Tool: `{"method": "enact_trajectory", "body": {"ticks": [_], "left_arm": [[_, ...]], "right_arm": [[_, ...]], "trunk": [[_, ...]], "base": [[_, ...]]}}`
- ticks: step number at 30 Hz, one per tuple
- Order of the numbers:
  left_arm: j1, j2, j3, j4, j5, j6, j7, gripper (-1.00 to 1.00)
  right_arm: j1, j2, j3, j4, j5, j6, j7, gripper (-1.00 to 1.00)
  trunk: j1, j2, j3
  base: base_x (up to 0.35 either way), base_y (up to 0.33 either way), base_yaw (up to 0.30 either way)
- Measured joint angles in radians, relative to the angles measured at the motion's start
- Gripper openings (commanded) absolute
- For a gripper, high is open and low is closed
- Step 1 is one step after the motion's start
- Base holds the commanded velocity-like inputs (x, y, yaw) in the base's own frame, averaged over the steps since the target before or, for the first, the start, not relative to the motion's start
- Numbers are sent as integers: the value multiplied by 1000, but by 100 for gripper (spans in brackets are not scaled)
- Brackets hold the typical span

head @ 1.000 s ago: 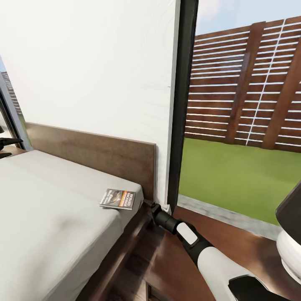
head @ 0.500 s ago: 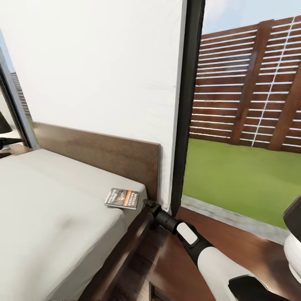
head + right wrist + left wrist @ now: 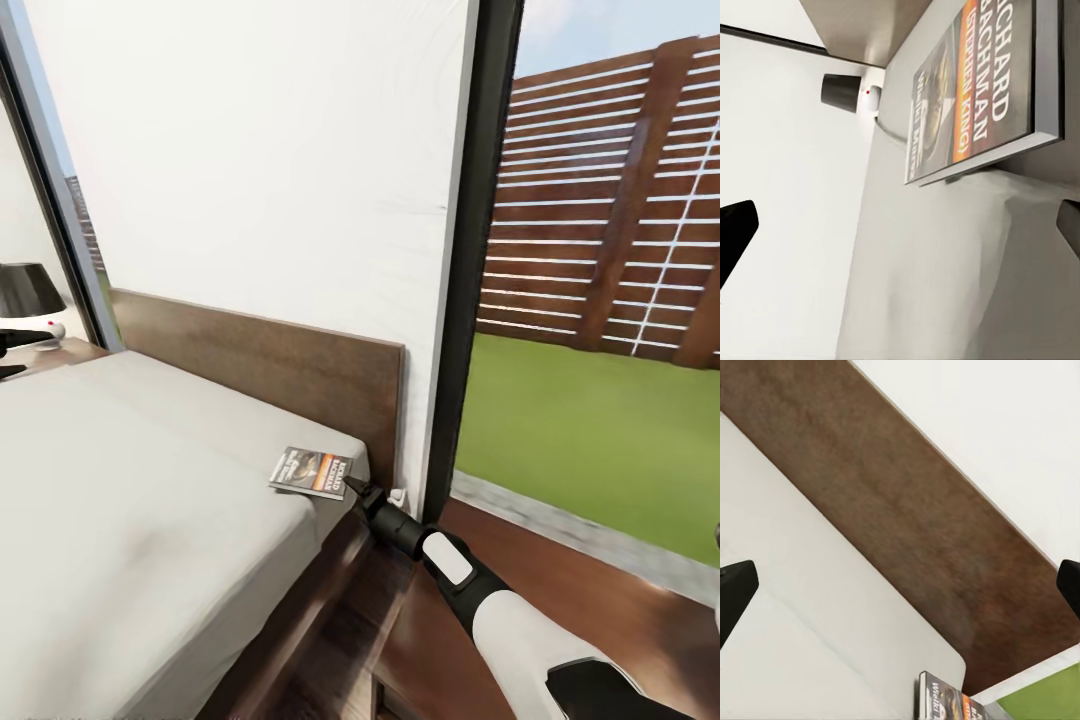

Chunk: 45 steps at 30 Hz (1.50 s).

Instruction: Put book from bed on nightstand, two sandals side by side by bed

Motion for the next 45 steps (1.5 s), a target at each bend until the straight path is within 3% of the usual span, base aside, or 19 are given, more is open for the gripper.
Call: {"method": "enact_trajectory", "body": {"ticks": [30, 45], "left_arm": [[0, 1, -2, -1, 1, 0, 0, 100], [0, 0, -1, -39, 0, 3, 15, 100]], "right_arm": [[0, 0, -13, 12, -5, -4, -4, 100], [0, 0, -31, 79, -9, -37, -28, 100]], "trunk": [[0, 0, 0], [0, 0, 0]], "base": [[0, 0, 4], [0, 0, 0]]}}
